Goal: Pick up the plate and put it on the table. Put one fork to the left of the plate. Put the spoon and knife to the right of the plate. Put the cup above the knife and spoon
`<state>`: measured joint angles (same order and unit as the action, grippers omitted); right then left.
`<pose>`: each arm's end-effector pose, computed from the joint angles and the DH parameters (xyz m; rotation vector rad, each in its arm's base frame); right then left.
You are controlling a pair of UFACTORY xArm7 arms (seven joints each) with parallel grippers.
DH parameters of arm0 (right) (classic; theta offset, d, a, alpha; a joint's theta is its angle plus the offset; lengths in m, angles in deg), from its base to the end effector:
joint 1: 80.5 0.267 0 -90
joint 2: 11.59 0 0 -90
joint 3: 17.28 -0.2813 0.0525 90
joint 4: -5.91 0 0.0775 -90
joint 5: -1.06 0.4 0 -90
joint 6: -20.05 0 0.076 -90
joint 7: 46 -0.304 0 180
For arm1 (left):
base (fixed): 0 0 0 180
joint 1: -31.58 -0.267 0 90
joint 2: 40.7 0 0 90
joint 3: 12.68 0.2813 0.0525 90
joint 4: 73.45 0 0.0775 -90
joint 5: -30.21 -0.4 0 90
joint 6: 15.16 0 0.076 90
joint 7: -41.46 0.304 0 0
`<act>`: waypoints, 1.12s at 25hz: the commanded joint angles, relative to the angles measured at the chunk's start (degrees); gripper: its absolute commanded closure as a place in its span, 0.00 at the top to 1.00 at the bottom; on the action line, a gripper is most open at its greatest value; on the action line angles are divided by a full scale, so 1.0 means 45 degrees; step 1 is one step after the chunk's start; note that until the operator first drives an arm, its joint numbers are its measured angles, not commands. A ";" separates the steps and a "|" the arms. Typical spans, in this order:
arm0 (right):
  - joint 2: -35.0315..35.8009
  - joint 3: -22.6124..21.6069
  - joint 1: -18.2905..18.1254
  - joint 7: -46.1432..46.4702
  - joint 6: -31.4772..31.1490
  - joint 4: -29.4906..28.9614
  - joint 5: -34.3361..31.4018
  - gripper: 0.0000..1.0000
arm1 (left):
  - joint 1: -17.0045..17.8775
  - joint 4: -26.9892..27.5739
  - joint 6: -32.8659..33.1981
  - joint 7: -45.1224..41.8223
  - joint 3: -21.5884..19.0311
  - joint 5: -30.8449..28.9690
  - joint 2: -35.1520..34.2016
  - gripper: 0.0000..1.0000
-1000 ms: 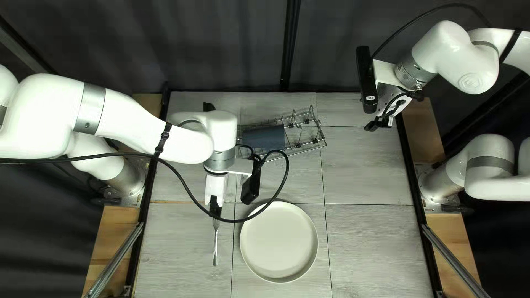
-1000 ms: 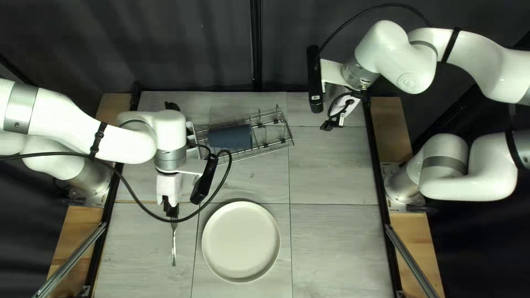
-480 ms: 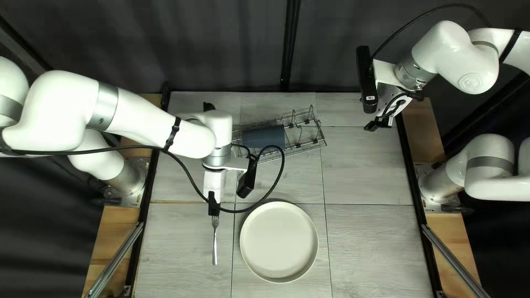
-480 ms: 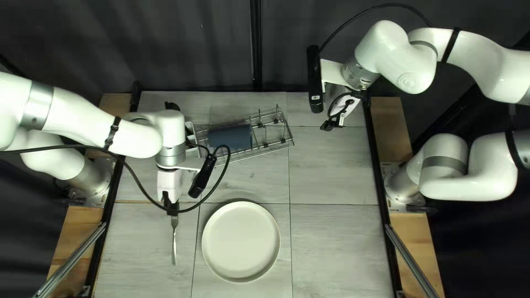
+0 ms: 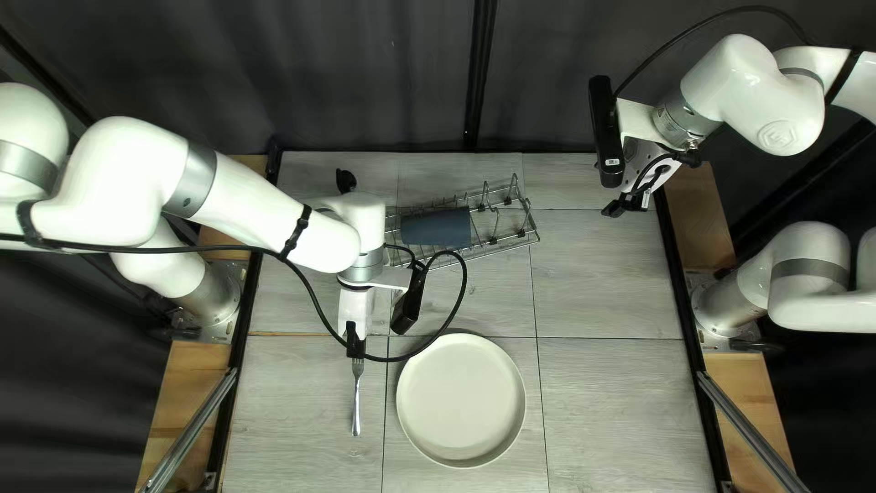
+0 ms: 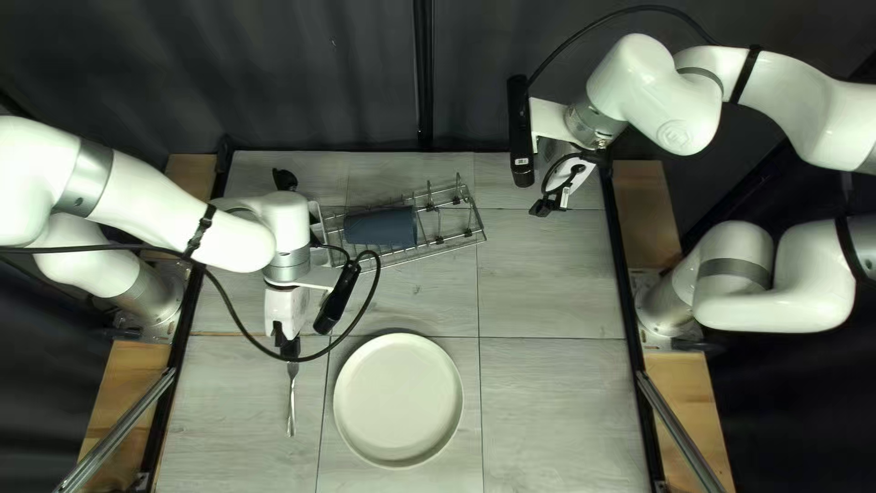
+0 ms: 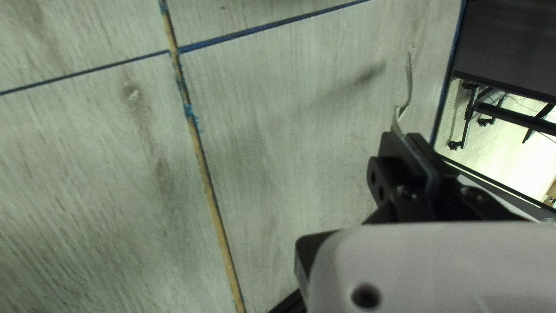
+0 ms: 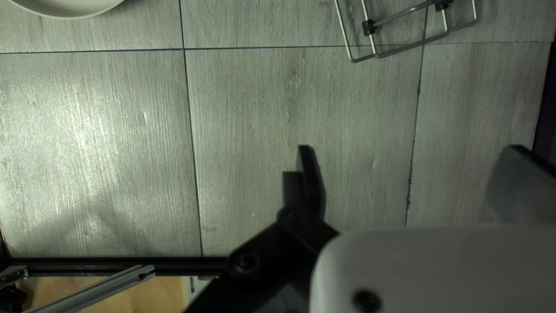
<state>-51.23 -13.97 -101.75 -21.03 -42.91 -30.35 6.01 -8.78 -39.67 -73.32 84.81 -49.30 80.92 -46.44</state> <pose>0.3842 -0.1451 0.2169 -3.1020 0.0223 -0.3944 0.3799 -0.1287 0.0145 2.4734 -0.0818 -0.0444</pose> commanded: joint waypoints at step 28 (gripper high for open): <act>0.0000 0.0000 0.0000 0.0000 0.0000 0.0000 0.0000 1.00 | -0.0125 -0.1288 -0.1525 -0.2776 0.0779 -0.1166 -0.7093 1.00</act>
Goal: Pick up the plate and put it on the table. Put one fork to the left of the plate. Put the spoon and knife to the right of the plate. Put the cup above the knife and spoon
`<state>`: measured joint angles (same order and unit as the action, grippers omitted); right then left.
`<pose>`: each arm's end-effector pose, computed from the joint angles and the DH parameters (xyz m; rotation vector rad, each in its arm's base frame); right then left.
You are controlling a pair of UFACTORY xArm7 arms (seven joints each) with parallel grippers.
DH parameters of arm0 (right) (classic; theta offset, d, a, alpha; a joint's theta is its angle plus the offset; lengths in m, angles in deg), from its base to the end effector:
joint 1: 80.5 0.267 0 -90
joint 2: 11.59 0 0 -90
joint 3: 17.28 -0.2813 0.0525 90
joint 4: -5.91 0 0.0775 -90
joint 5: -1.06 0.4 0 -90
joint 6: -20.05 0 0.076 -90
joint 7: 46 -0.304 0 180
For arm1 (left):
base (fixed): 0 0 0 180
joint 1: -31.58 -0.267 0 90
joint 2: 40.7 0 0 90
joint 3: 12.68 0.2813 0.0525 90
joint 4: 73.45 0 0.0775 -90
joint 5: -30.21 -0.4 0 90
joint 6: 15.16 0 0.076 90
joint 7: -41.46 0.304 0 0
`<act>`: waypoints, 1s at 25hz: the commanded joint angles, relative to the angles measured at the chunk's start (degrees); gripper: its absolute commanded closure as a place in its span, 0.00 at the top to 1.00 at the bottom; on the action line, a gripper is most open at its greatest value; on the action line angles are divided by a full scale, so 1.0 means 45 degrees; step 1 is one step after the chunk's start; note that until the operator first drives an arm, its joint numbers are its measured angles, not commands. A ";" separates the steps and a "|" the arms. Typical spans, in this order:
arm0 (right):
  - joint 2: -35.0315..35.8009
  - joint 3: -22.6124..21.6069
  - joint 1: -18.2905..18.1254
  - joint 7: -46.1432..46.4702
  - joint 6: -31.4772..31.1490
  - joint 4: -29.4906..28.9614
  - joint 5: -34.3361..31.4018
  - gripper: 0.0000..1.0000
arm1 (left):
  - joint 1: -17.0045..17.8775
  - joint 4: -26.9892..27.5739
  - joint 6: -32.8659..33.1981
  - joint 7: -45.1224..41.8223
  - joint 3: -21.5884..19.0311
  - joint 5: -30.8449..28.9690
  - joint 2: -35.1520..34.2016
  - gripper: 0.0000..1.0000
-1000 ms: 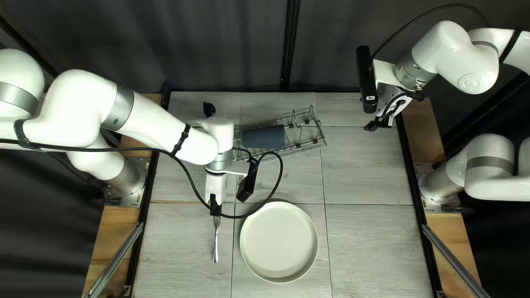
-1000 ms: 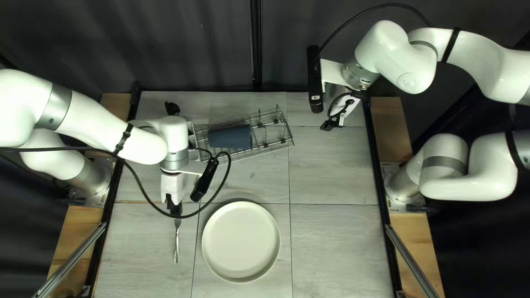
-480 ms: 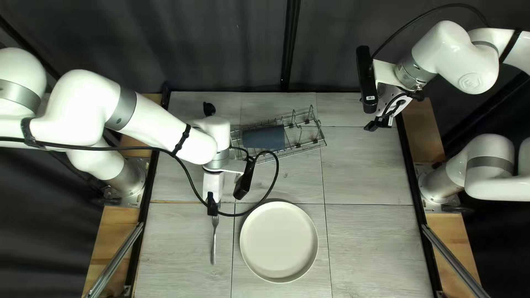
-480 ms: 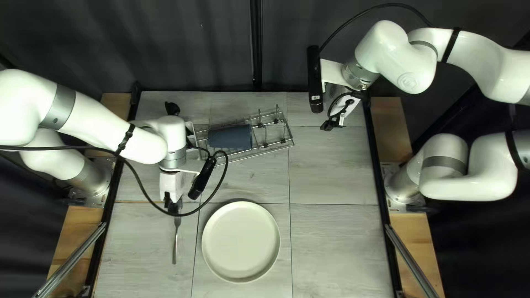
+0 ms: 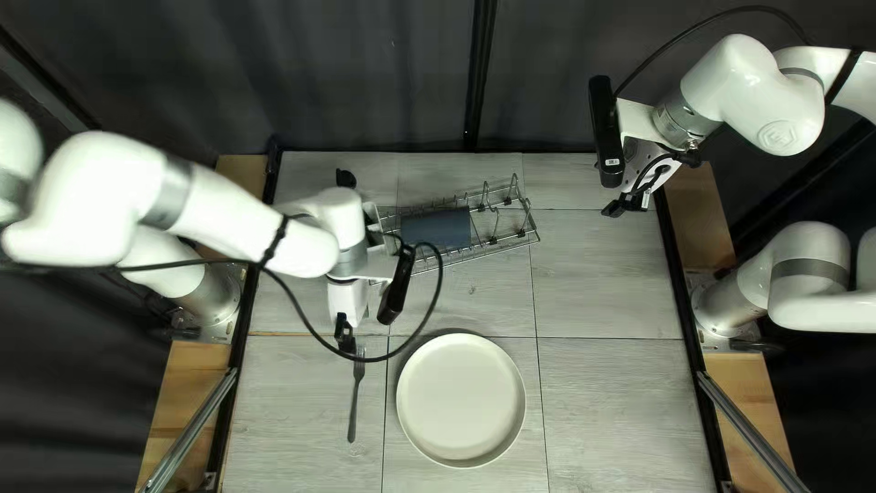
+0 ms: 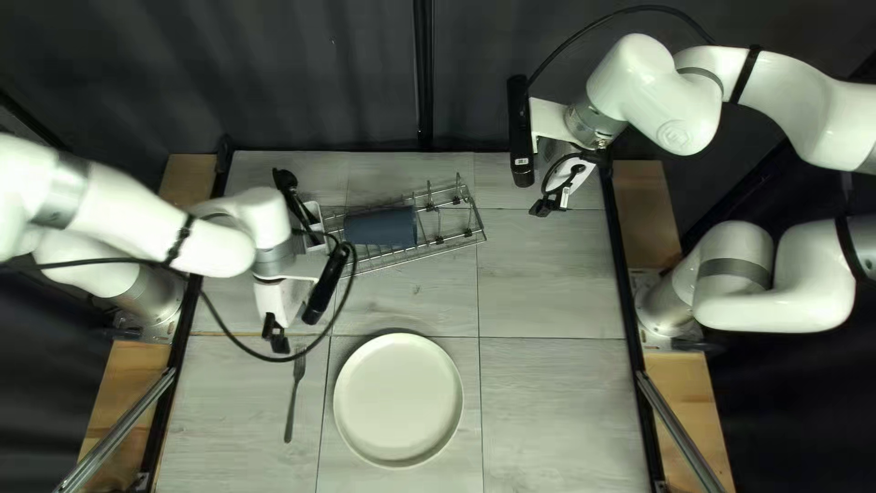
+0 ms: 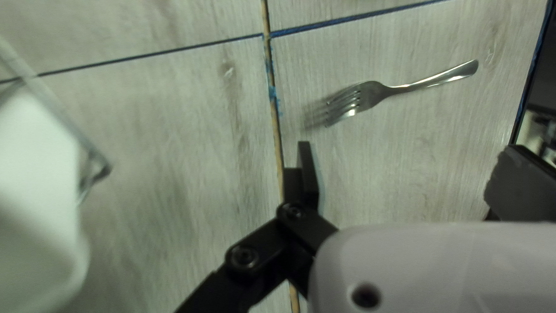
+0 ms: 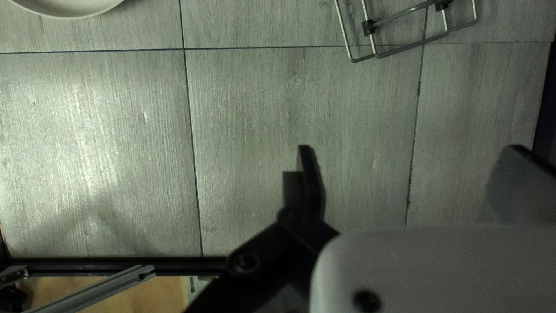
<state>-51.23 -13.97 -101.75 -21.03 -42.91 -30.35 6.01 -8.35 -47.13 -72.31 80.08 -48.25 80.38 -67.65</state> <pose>0.3842 -0.1451 0.2169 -3.1020 0.0223 -0.3944 0.3859 -0.0621 0.0508 2.7131 -0.0020 0.1535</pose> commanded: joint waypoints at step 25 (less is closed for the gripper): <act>0.0000 0.0000 0.0000 0.0000 0.0000 0.0000 0.0000 1.00 | -0.2814 0.2072 -0.3177 0.0867 0.4688 -0.5110 -0.2810 1.00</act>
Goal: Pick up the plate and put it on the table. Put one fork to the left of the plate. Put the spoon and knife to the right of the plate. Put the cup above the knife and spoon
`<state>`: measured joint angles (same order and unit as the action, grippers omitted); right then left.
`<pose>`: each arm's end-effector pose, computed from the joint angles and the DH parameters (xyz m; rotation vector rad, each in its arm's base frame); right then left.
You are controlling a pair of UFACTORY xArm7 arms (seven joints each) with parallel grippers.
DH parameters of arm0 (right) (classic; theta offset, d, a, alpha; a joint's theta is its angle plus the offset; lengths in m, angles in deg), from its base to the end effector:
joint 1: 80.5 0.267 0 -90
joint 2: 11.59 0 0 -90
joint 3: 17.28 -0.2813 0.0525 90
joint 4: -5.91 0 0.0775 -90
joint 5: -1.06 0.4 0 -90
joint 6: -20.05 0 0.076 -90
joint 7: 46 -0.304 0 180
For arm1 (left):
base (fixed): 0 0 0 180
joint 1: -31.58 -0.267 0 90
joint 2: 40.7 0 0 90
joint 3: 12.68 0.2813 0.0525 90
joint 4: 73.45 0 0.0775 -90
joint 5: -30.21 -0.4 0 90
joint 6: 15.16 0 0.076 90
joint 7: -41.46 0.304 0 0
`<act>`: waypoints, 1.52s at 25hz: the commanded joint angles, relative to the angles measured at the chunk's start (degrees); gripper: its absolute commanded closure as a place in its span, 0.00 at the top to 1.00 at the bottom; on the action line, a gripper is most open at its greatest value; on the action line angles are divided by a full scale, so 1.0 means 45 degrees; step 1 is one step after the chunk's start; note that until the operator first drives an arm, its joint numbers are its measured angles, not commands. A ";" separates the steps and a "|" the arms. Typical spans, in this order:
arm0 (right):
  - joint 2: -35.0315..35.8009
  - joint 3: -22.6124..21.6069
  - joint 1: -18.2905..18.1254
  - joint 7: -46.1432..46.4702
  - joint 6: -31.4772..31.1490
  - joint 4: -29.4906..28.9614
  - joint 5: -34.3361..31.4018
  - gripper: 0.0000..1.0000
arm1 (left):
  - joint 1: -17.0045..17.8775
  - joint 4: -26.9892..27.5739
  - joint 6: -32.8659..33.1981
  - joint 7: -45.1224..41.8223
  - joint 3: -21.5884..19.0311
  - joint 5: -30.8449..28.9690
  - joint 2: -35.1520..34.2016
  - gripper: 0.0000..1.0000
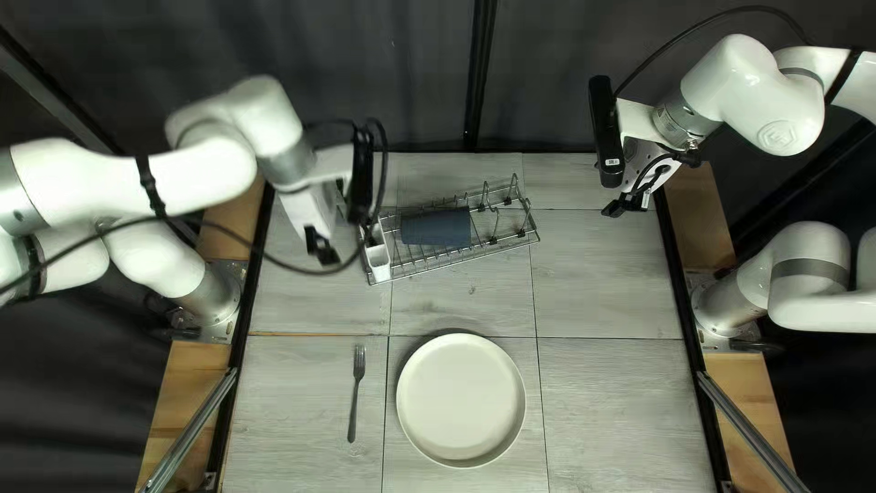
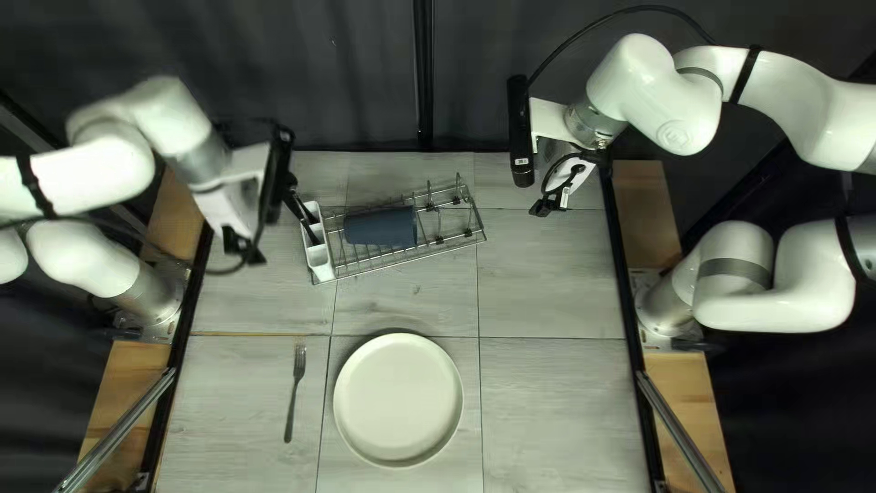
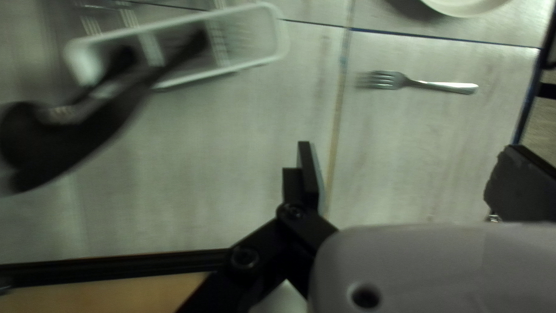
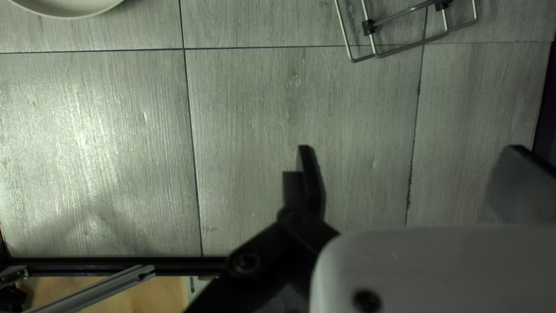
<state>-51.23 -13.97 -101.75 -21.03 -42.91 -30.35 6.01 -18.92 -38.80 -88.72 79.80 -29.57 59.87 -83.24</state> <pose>0.3842 -0.1451 0.2169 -3.1020 0.0223 -0.3944 0.3578 0.1229 0.1993 2.9126 0.1806 0.3358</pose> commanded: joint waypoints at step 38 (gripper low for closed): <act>0.0000 0.0000 0.0000 0.0000 0.0000 0.0000 0.0000 1.00 | -0.0810 0.0033 0.1711 0.0744 0.0492 -0.0346 0.2178 0.00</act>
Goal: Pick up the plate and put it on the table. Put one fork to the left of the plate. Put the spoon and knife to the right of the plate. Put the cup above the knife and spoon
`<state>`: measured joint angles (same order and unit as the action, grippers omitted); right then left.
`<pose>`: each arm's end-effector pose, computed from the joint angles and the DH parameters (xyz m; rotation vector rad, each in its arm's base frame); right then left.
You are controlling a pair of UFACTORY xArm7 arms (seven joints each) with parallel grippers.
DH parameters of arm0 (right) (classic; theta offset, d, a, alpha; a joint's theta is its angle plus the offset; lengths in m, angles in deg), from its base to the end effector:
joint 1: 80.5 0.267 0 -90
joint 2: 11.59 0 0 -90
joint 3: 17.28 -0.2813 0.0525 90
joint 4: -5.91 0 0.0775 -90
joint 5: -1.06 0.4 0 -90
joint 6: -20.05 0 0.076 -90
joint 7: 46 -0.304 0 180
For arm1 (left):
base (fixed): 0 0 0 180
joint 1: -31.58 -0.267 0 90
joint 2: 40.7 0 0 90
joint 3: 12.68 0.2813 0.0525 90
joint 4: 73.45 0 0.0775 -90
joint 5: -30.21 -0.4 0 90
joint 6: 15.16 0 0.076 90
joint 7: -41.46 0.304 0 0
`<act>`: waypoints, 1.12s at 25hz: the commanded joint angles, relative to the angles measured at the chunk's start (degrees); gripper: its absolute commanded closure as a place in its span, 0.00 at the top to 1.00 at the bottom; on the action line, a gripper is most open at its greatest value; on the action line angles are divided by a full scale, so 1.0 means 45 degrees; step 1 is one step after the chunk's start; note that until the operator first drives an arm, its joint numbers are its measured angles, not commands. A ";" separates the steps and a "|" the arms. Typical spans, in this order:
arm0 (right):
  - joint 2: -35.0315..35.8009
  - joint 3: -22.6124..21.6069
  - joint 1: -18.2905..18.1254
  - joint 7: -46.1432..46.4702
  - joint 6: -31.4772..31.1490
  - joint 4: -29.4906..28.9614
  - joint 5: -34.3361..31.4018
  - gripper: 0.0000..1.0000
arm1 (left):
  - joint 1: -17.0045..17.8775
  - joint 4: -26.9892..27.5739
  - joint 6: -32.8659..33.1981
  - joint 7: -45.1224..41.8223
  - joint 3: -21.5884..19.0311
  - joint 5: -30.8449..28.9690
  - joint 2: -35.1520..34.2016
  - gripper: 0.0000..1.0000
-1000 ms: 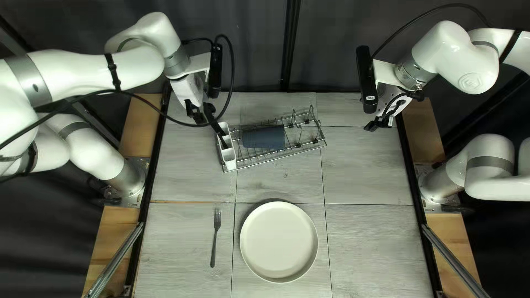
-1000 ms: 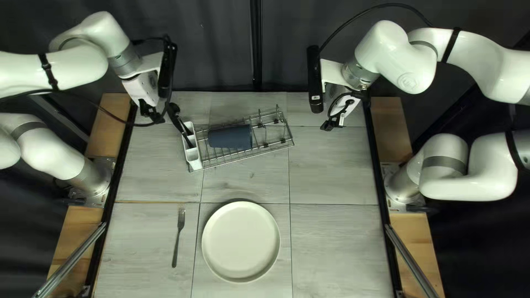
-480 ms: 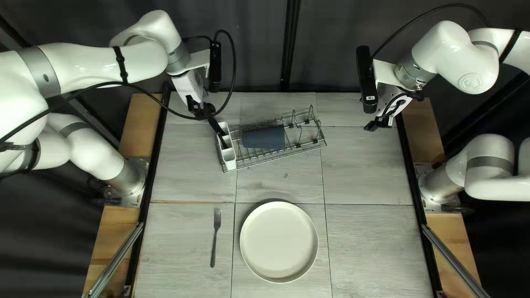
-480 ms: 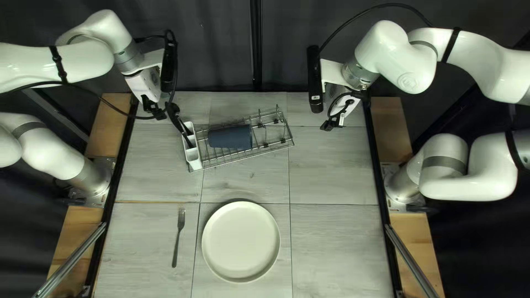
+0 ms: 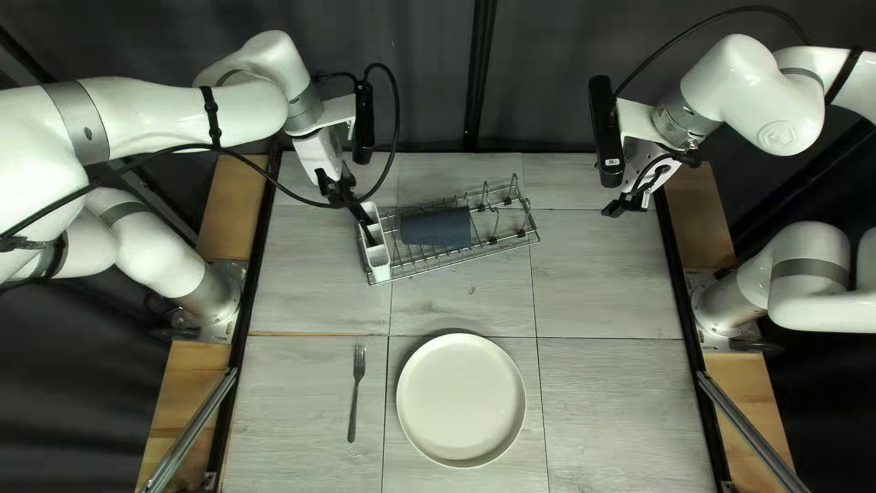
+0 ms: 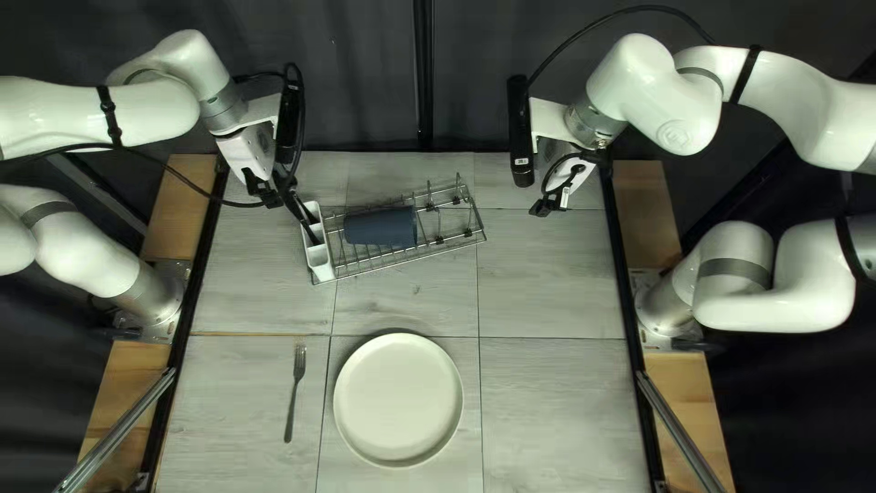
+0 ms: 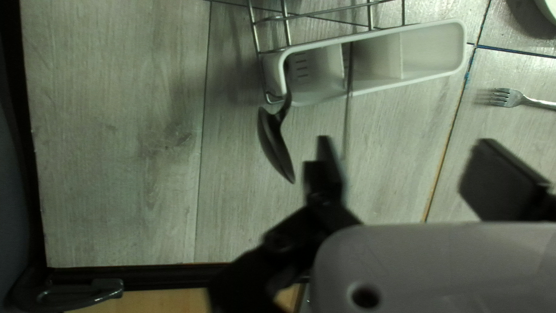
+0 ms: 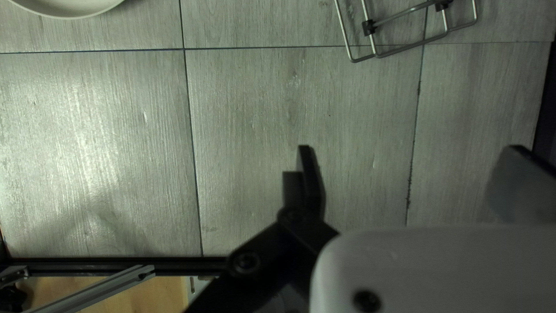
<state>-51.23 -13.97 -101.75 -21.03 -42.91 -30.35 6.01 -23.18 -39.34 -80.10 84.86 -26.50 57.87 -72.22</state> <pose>0.3842 -0.1451 0.2169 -3.1020 0.0223 -0.3944 0.3480 0.1893 0.1438 2.8904 0.2853 0.3250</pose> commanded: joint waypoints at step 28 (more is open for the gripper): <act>0.0000 0.0000 0.0000 0.0000 0.0000 0.0000 0.0000 1.00 | 0.0645 0.4507 -0.4339 -0.3154 -0.0751 0.0206 0.0141 0.00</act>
<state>-51.23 -13.97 -101.75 -21.03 -42.91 -30.35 6.01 -20.18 -19.03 -98.79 70.76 -30.80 57.69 -71.76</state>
